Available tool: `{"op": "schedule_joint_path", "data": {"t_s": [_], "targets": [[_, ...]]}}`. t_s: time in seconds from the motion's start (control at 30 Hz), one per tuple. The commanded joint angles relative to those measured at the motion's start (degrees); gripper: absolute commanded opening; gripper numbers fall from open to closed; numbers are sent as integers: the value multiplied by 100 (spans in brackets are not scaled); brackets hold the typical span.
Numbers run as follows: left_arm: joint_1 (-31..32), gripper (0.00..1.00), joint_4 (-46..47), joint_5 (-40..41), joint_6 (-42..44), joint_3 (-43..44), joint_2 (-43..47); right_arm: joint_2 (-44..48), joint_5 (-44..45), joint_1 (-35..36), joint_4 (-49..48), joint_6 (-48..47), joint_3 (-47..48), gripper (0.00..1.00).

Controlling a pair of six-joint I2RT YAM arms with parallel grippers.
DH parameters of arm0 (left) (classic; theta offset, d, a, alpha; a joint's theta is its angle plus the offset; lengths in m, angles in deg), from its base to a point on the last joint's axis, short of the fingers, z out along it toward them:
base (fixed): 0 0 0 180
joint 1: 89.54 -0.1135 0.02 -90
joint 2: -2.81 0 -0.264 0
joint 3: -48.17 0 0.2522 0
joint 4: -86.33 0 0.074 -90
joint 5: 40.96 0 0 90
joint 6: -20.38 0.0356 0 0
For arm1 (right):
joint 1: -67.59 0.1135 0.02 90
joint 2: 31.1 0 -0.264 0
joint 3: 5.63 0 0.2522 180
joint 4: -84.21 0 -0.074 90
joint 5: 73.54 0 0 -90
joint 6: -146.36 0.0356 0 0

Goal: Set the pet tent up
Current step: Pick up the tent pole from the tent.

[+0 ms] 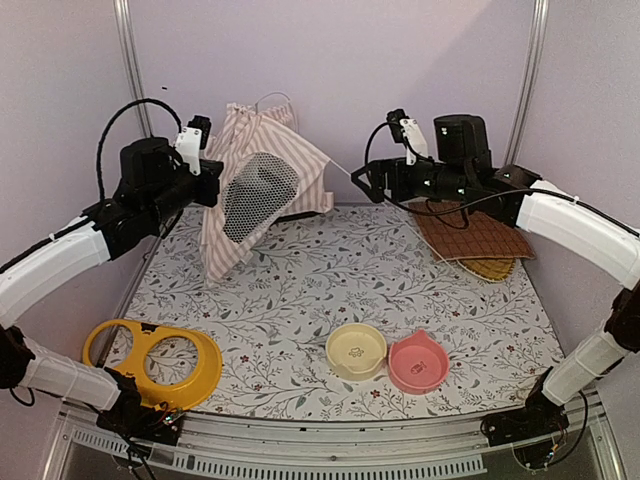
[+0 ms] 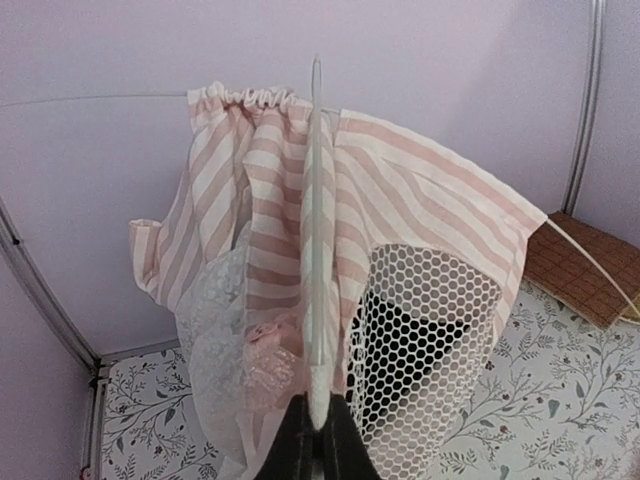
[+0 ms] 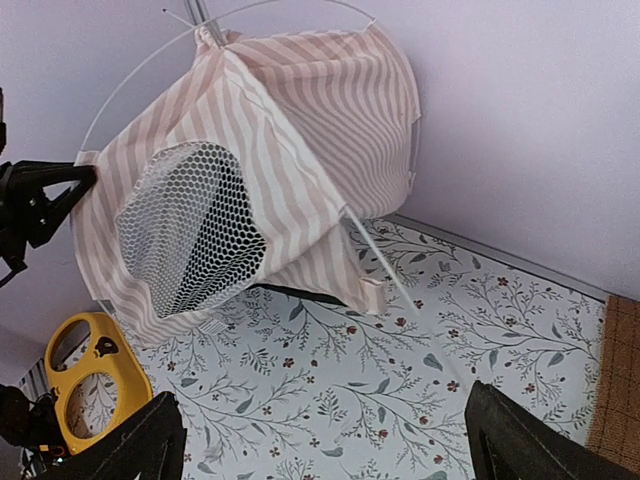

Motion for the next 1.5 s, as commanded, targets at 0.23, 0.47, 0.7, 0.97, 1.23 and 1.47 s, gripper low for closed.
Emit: {"op": "schedule_joint_path", "data": {"t_s": [0.23,0.47,0.7,0.97,1.23,1.47], "targets": [[-670,0,466,-887,1119,621,202,720,7,-487,784,-895,-638,99],[-1174,0,156,-1711,1350,1045,161,1228,-451,-487,680,-984,-1933,94],[-1650,0,-111,-2303,1495,1511,43,1440,-419,-486,755,-836,-2478,81],[-1986,0,-478,-2733,1751,2045,-162,1594,-681,-484,1127,-801,-2616,61],[-2215,0,-725,-2947,1935,2388,-309,1832,-727,-484,1784,-802,-2612,75],[-2295,0,-715,-3109,1929,2489,-364,2045,-859,-486,2574,-437,-2719,73]]}}
